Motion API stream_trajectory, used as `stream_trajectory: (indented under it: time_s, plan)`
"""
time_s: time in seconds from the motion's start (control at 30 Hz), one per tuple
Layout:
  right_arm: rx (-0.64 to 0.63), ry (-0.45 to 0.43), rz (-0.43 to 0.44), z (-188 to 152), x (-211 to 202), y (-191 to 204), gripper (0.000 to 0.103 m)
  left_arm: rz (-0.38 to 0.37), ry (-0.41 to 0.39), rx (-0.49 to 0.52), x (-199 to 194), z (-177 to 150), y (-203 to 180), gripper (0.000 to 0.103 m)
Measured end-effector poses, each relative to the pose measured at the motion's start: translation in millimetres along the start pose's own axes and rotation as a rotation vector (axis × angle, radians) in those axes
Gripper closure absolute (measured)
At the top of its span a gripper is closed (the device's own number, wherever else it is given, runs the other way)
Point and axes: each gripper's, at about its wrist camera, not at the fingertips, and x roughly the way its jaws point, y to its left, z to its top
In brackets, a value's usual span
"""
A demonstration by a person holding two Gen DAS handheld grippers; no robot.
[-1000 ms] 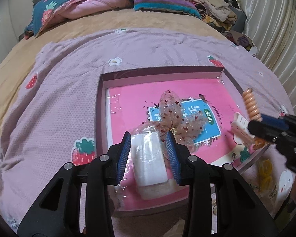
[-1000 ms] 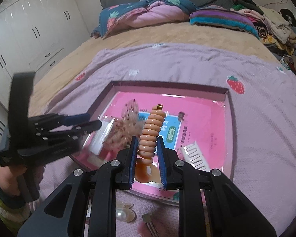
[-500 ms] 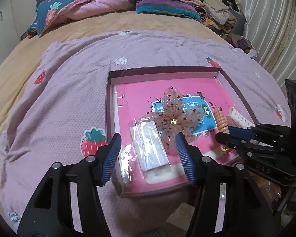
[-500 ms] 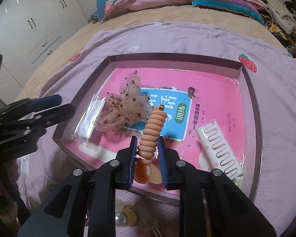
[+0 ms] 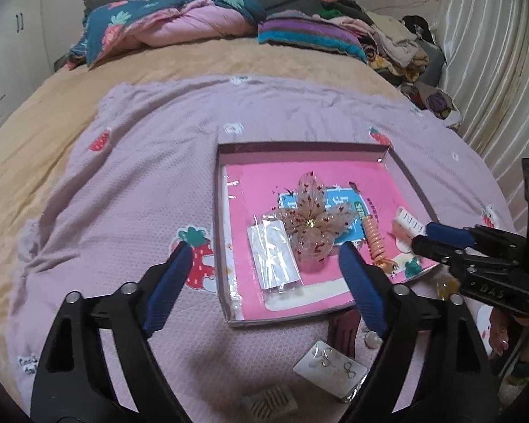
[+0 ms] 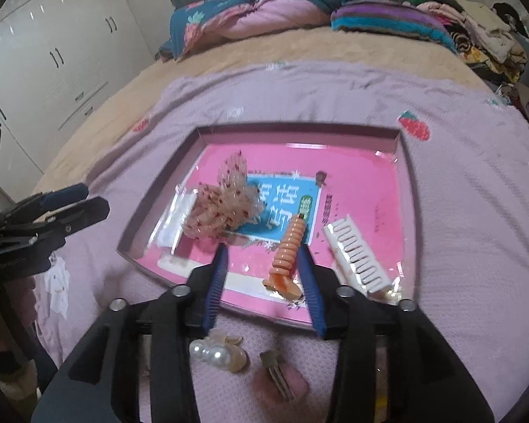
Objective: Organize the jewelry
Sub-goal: 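Open both tools to drop the bag and hair tie in the tray, then withdraw both tools from the tray toward the remaining jewelry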
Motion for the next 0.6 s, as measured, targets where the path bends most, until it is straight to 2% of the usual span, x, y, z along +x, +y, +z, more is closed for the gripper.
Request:
stream_trajectory:
  time_s: [0.1,0.17,0.3,0.6]
  plan:
    - [0.004,-0.045,0.006,3,-22,1,0.051,0.013,-0.028,-0.005,-16,1,0,0.016]
    - [0.002,-0.071,0.001,4,-35,3,0.041,0.022,-0.047,-0.01,-27,2,0,0.01]
    - [-0.01,-0.124,-0.008,6,-62,8,0.03,0.025,-0.08,-0.021,-47,3,-1,0.009]
    - [-0.033,-0.215,-0.018,0,-114,18,0.025,0.049,-0.12,-0.006,-82,0,-10,0.009]
